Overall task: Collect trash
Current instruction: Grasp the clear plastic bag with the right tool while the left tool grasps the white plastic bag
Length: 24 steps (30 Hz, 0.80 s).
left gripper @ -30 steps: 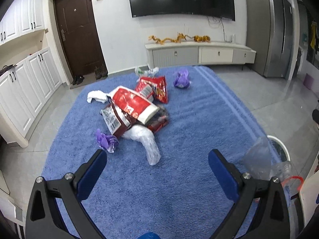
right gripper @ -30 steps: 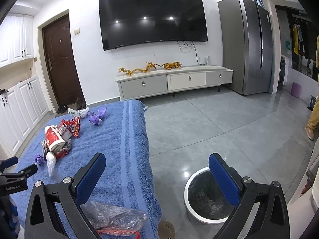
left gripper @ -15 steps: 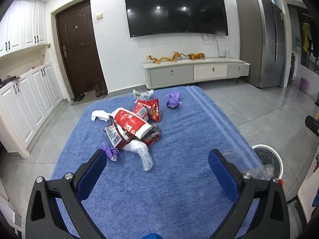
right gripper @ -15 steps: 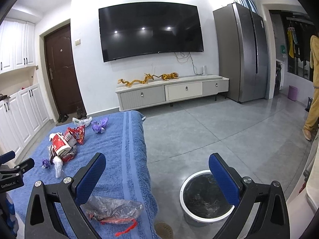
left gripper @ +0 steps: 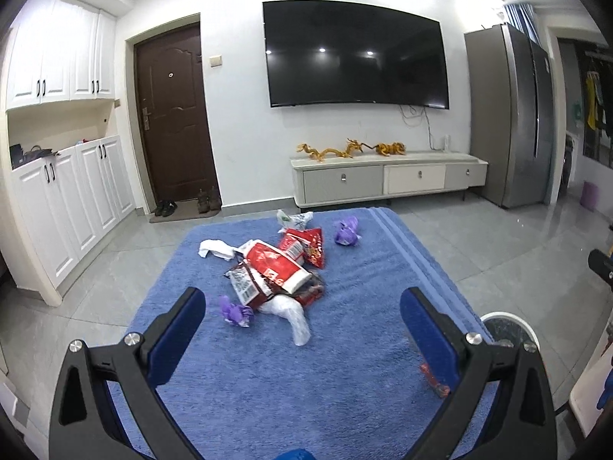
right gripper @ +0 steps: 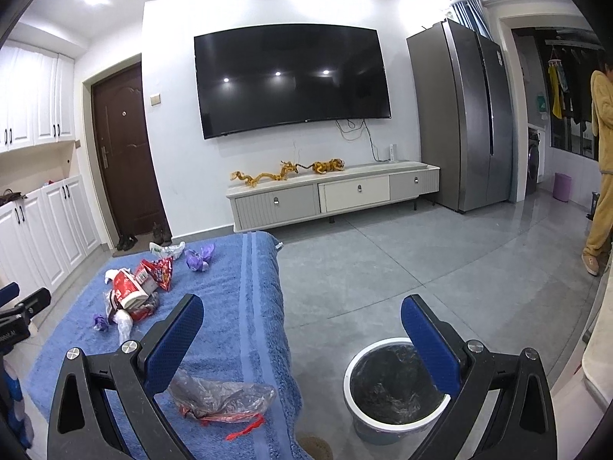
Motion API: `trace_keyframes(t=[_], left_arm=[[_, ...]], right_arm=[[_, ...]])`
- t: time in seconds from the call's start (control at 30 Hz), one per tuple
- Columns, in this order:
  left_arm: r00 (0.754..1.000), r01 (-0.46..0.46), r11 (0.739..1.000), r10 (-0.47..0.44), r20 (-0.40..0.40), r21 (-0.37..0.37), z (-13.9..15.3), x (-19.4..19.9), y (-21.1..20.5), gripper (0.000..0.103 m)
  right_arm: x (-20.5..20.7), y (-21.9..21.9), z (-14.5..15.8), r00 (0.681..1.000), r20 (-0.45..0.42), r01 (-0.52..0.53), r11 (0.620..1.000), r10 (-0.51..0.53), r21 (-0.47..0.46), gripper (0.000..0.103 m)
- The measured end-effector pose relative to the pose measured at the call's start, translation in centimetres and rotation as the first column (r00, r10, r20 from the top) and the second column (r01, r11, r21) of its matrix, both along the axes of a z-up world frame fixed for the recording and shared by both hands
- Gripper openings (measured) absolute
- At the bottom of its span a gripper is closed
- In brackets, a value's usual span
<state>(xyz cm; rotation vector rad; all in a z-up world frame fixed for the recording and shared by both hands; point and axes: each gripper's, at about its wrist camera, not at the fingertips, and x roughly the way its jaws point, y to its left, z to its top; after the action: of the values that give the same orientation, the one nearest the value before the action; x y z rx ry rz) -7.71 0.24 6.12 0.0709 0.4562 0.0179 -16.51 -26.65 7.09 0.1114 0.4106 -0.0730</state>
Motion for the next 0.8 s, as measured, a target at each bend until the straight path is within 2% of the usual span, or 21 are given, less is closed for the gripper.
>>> trace_keyframes(t=[0.2,0.3,0.43,0.53,0.63,0.73,0.8], left_arm=[[0.999,-0.054,0.998,0.054,-0.006,-0.028,0.3,-0.1,3.1,0.102],[0.996,-0.085,0.996,0.084,-0.017,-0.039,-0.1,-0.1,4.8,0.102],[0.990,-0.126,0.991,0.122,-0.065,-0.051,-1.9,0.2,7.1,0.102],[0.985,-0.125,0.991,0.117,-0.126,-0.057,-3.8,0.9,8.1,0.102],[0.977,-0.088,0.993,0.071,-0.199,-0.079,-5.7,2.8,7.8,0.102],[0.965,-0.039,0.993,0.008,-0.261,-0.114,-7.5,5.3,6.8,0.100],[0.957,-0.009,0.992,-0.028,-0.288,-0.125,-8.3,6.8,5.9,0.098]], right_arm=[[0.0,0.3,-0.1,0.998,0.009,-0.063,0.998,0.063,0.021,0.103],[0.2,0.8,-0.7,0.989,-0.017,-0.149,0.988,0.150,0.044,0.103],[0.6,2.2,-1.9,0.959,-0.063,-0.273,0.961,0.275,0.041,0.103],[1.3,4.1,-3.4,0.914,-0.128,-0.383,0.923,0.384,0.036,0.103],[2.5,5.7,-5.4,0.870,-0.205,-0.449,0.893,0.448,0.043,0.103],[4.4,7.3,-7.9,0.812,-0.285,-0.503,0.858,0.510,0.102,0.103],[5.3,7.9,-9.0,0.785,-0.313,-0.521,0.843,0.535,0.132,0.103]])
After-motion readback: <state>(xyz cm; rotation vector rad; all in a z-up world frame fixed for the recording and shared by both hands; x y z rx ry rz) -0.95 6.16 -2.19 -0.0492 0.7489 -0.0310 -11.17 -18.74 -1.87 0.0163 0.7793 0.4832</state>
